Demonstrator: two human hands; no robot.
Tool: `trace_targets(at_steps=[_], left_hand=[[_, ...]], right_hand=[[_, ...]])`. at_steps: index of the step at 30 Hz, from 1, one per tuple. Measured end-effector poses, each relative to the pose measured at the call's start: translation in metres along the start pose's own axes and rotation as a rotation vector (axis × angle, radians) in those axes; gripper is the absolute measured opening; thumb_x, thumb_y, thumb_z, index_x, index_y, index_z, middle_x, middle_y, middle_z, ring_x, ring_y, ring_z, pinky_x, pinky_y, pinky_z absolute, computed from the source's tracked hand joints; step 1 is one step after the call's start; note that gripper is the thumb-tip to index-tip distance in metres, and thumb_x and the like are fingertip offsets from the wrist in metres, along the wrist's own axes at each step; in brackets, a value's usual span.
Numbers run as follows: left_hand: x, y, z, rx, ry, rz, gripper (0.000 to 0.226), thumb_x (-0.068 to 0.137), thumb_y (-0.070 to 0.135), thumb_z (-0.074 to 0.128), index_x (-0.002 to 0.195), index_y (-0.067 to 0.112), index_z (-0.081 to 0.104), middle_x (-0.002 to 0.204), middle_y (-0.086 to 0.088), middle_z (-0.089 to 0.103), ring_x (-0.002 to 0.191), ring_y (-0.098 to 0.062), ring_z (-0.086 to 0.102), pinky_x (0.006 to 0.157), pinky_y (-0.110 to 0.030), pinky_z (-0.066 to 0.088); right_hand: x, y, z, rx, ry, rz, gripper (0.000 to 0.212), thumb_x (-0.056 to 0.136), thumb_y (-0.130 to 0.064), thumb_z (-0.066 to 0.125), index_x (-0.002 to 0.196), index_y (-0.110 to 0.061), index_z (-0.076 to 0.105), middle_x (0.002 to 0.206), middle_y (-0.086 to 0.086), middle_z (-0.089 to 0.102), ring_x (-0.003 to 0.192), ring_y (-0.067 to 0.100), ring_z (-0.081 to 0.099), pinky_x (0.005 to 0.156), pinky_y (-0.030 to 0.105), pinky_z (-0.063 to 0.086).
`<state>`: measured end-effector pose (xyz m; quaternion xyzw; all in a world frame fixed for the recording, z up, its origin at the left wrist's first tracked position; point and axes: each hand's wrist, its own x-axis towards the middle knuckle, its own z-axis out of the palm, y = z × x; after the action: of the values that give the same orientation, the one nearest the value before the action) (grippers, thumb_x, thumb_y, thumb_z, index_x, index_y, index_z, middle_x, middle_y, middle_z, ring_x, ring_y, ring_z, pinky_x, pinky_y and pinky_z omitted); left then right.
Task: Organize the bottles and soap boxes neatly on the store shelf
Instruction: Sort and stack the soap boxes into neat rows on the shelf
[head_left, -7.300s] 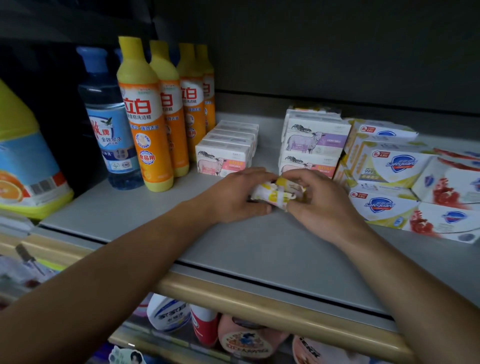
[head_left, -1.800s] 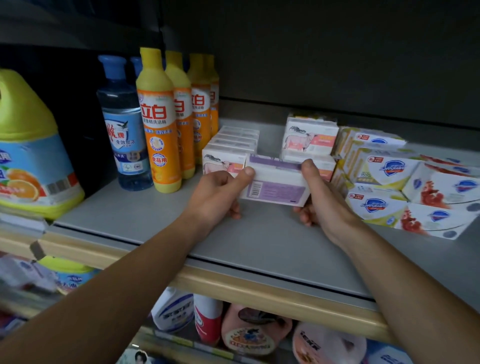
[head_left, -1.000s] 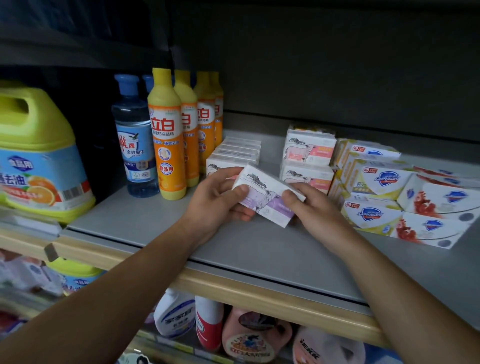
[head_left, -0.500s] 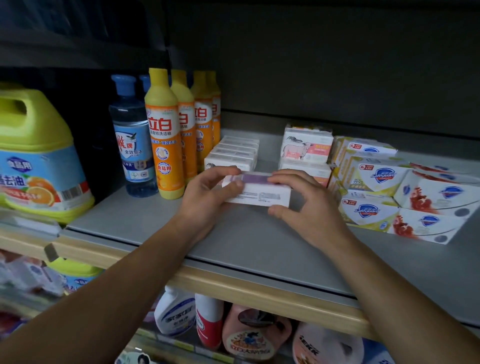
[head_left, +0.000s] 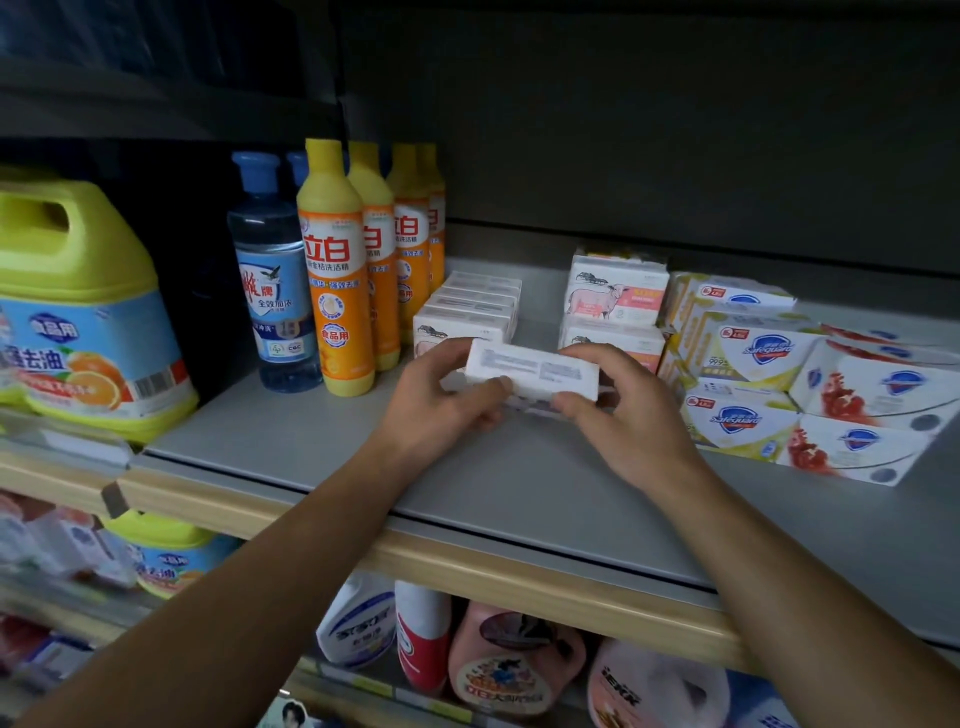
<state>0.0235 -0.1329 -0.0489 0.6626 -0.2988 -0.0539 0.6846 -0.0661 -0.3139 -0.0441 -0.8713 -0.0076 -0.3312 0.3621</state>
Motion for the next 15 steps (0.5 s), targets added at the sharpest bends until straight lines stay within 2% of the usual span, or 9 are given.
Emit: trace_targets(at_steps=[3, 5, 8, 11, 13, 15], left_hand=[[-0.001, -0.002, 0.000, 0.217, 0.063, 0.072, 0.026, 0.089, 0.022, 0.070, 0.105, 0.039, 0.060, 0.105, 0.016, 0.068, 0.061, -0.017, 0.071, 0.053, -0.026, 0.056], [0.001, -0.006, -0.001, 0.326, 0.106, 0.065, 0.023, 0.089, 0.027, 0.070, 0.108, 0.037, 0.062, 0.105, 0.013, 0.070, 0.059, -0.015, 0.070, 0.053, -0.029, 0.057], [0.004, -0.009, -0.003, 0.540, 0.156, 0.048, 0.037, 0.086, 0.032, 0.071, 0.122, 0.023, 0.065, 0.116, 0.007, 0.069, 0.081, -0.011, 0.069, 0.074, -0.028, 0.058], [0.001, -0.006, -0.001, 0.713, 0.227, 0.184, 0.051, 0.080, 0.033, 0.077, 0.127, 0.018, 0.063, 0.121, 0.003, 0.066, 0.093, -0.014, 0.063, 0.079, -0.016, 0.046], [-0.003, -0.004, 0.004, 0.889, 0.142, 0.352, 0.053, 0.078, 0.037, 0.078, 0.125, 0.016, 0.065, 0.128, -0.003, 0.063, 0.111, -0.022, 0.056, 0.090, -0.024, 0.042], [-0.006, -0.004, 0.006, 1.054, 0.080, 0.466, 0.055, 0.078, 0.042, 0.076, 0.126, 0.019, 0.065, 0.131, -0.005, 0.061, 0.118, -0.029, 0.051, 0.096, -0.038, 0.043]], right_hand=[[0.000, 0.005, 0.002, 0.044, -0.007, 0.100, 0.029, 0.087, -0.020, 0.070, 0.115, -0.026, 0.064, 0.096, -0.020, 0.065, 0.086, -0.004, 0.062, 0.072, 0.012, 0.049], [0.000, 0.008, 0.006, 0.064, -0.040, 0.127, 0.025, 0.088, -0.020, 0.070, 0.111, -0.029, 0.065, 0.094, -0.019, 0.066, 0.085, -0.004, 0.063, 0.070, 0.009, 0.047], [0.001, 0.010, 0.007, 0.059, -0.083, 0.144, 0.024, 0.088, -0.024, 0.069, 0.110, -0.031, 0.064, 0.096, -0.015, 0.068, 0.088, 0.000, 0.064, 0.075, 0.014, 0.050], [0.001, 0.013, 0.005, 0.037, -0.123, 0.160, 0.032, 0.086, -0.026, 0.071, 0.115, -0.033, 0.063, 0.101, -0.010, 0.070, 0.093, 0.005, 0.065, 0.085, 0.031, 0.055], [0.000, 0.014, 0.005, 0.086, -0.194, 0.143, 0.038, 0.086, -0.020, 0.071, 0.121, -0.032, 0.060, 0.106, -0.007, 0.070, 0.099, 0.009, 0.066, 0.091, 0.040, 0.054], [-0.001, 0.013, 0.007, 0.206, -0.261, 0.114, 0.043, 0.087, -0.009, 0.069, 0.123, -0.030, 0.058, 0.108, -0.005, 0.071, 0.101, 0.012, 0.067, 0.093, 0.040, 0.054]])
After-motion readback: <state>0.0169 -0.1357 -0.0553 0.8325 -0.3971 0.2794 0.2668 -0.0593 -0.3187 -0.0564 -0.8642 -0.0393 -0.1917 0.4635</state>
